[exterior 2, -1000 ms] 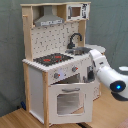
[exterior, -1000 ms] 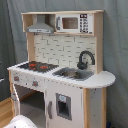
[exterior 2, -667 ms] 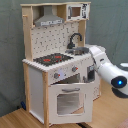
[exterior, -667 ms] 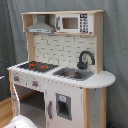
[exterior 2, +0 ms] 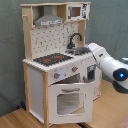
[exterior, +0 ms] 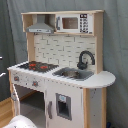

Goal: Play with the kitchen

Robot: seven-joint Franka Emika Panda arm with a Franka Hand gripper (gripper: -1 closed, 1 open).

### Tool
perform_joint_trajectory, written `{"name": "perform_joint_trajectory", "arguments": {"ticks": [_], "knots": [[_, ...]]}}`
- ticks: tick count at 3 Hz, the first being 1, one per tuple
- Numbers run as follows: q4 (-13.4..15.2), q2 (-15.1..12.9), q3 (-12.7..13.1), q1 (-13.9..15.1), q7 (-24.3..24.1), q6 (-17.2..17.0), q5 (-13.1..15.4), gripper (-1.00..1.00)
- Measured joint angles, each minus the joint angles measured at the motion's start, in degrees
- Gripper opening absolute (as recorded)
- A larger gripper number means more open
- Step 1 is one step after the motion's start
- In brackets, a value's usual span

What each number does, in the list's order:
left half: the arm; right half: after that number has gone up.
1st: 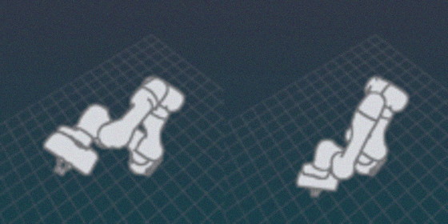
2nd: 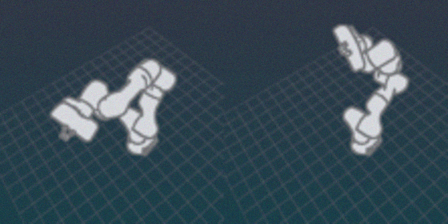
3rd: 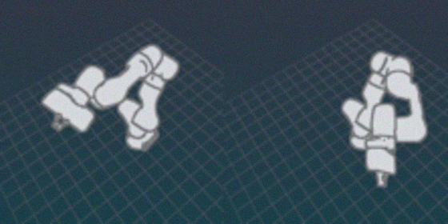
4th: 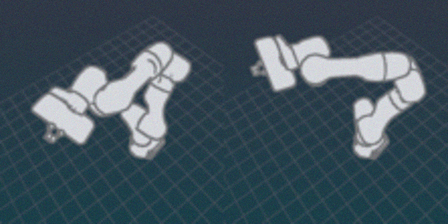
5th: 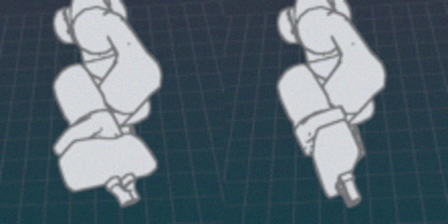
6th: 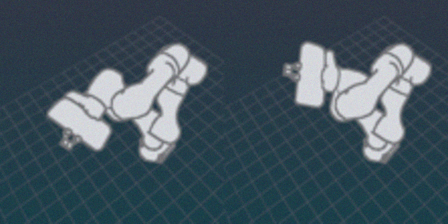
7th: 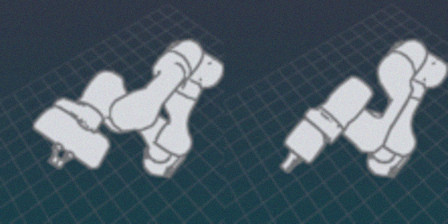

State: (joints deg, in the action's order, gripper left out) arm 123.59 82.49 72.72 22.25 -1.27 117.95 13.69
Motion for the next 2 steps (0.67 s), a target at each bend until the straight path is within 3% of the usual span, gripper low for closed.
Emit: {"name": "perform_joint_trajectory", "arguments": {"ticks": [2], "knots": [[2.5, -1.1, -2.5, -0.9, 11.6, 0.0, -2.6, 1.00]]}}
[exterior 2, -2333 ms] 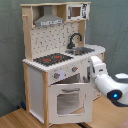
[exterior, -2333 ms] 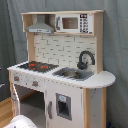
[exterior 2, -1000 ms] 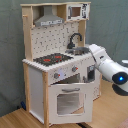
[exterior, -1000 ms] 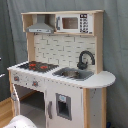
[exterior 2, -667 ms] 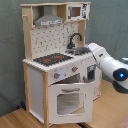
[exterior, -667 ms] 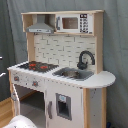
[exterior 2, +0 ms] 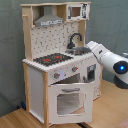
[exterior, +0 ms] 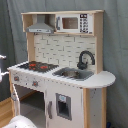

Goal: Play with the kitchen

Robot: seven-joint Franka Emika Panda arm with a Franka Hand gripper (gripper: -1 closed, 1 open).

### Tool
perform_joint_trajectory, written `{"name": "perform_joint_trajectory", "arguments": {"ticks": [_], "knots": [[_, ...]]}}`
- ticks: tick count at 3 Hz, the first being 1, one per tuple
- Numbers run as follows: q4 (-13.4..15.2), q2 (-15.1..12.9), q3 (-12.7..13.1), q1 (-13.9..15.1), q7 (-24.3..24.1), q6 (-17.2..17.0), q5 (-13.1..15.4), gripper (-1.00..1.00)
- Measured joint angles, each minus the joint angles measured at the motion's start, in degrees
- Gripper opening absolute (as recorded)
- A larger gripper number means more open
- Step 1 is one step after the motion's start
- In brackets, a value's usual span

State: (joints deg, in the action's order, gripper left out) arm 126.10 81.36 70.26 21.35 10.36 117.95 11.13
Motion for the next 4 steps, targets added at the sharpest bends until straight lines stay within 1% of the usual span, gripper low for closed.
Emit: {"name": "perform_joint_trajectory", "arguments": {"ticks": [2, 3, 4], "knots": [[3.4, -1.1, -2.1, -1.6, 10.7, 0.0, -3.7, 1.00], [5.8, -1.9, -3.2, -2.8, 16.8, 0.0, -6.7, 1.00], [7.7, -2.8, -3.9, -3.6, 22.1, 0.0, -10.5, 1.00]]}}
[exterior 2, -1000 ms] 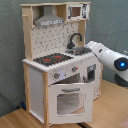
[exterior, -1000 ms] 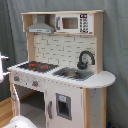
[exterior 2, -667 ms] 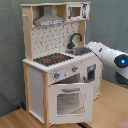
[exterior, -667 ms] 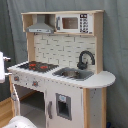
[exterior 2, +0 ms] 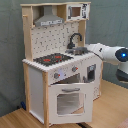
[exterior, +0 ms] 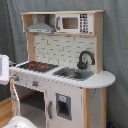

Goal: Play with the kitchen

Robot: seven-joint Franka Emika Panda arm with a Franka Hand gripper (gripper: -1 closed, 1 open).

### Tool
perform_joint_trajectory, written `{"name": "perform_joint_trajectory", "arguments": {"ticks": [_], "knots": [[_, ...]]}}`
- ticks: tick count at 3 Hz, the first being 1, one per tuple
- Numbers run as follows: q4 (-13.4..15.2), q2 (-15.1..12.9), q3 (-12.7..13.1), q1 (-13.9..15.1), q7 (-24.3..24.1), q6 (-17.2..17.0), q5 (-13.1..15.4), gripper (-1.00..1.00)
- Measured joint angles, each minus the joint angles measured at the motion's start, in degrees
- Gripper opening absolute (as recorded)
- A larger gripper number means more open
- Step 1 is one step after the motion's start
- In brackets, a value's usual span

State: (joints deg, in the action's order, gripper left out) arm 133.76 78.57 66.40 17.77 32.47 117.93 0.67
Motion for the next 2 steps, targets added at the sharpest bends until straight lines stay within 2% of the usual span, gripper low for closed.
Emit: {"name": "perform_joint_trajectory", "arguments": {"ticks": [2], "knots": [[1.6, -3.0, -0.1, -0.1, 9.2, -0.8, -8.4, 1.00]]}}
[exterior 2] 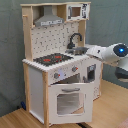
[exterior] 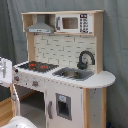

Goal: Play with the kitchen

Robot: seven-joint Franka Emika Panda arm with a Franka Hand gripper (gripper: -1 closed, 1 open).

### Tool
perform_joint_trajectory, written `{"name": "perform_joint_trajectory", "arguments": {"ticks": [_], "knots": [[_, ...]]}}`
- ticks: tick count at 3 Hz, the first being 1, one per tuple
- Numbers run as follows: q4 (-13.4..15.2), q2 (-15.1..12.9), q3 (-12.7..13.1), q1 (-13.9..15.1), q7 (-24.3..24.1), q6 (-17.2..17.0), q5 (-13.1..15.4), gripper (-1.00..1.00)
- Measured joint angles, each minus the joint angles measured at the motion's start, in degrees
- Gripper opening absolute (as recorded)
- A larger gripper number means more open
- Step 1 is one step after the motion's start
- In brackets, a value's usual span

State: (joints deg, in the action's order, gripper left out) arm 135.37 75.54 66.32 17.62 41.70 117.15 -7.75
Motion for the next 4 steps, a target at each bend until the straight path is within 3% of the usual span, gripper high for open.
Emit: {"name": "perform_joint_trajectory", "arguments": {"ticks": [2, 4], "knots": [[0.2, -5.6, 0.4, 0.6, 8.5, -1.0, -7.1, 1.00], [0.1, -14.8, 2.2, 3.8, 14.8, 1.7, -9.5, 1.00]]}}
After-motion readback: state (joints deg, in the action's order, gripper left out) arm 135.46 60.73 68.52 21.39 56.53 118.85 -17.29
